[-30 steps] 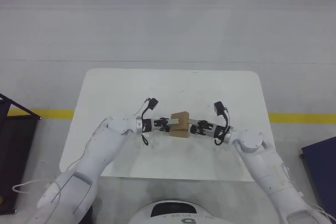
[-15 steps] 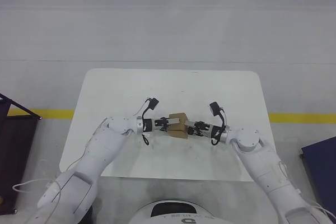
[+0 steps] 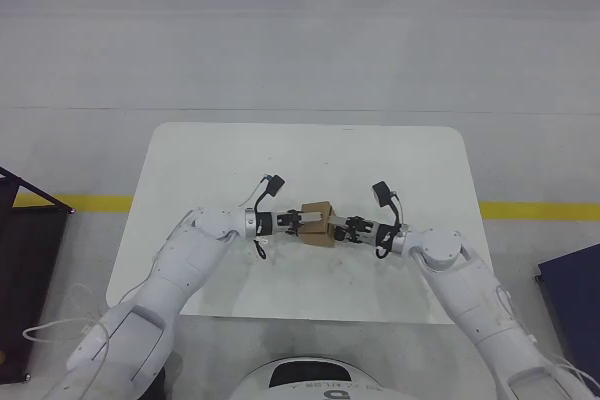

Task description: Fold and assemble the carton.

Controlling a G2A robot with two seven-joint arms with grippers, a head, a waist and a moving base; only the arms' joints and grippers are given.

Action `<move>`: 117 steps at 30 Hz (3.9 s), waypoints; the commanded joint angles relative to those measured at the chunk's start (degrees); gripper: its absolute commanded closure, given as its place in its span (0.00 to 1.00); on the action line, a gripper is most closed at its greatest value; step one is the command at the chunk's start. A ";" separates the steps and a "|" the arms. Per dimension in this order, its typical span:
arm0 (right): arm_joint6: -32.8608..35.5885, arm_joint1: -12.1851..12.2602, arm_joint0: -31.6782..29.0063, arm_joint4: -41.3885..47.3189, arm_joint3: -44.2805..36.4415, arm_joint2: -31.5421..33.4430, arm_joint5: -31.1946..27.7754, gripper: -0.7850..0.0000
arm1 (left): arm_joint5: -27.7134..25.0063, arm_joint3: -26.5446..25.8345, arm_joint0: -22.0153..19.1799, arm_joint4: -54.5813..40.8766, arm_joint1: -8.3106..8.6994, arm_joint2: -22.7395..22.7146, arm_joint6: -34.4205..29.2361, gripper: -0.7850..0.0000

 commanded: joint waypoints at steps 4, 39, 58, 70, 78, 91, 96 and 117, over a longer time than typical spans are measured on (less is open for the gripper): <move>0.00 -0.01 0.19 0.04 0.20 -0.33 0.07 0.50 | 0.58 0.03 -0.19 0.94 0.02 0.37 0.27 0.00; -3.48 1.30 -3.09 4.58 -1.37 5.00 -1.66 0.49 | 3.34 0.41 -1.81 5.11 -0.55 2.95 2.18 0.00; -2.99 1.60 -3.95 2.25 -3.29 3.77 -1.15 0.49 | 3.05 0.74 -1.90 5.02 -0.51 3.00 2.35 0.00; -2.64 1.31 -2.56 1.98 -1.72 2.01 -0.62 0.48 | 2.91 0.76 -1.84 4.64 -0.49 2.97 2.27 0.00; -2.22 1.13 -1.81 1.83 -1.02 0.90 -0.58 0.49 | 3.10 0.68 -1.89 4.80 -0.55 3.21 2.33 0.00; -2.04 0.86 -0.69 2.19 0.50 -0.32 -0.63 0.49 | 3.05 0.67 -1.87 4.82 -0.53 3.22 2.60 0.00; -5.26 1.02 -0.41 4.95 2.62 2.00 2.22 0.49 | 2.88 0.57 -1.84 4.70 -0.45 3.09 2.52 0.00; -1.90 2.19 -4.11 3.19 -3.77 3.64 -2.09 0.51 | 3.56 0.01 -1.95 5.16 -0.37 3.26 2.51 0.00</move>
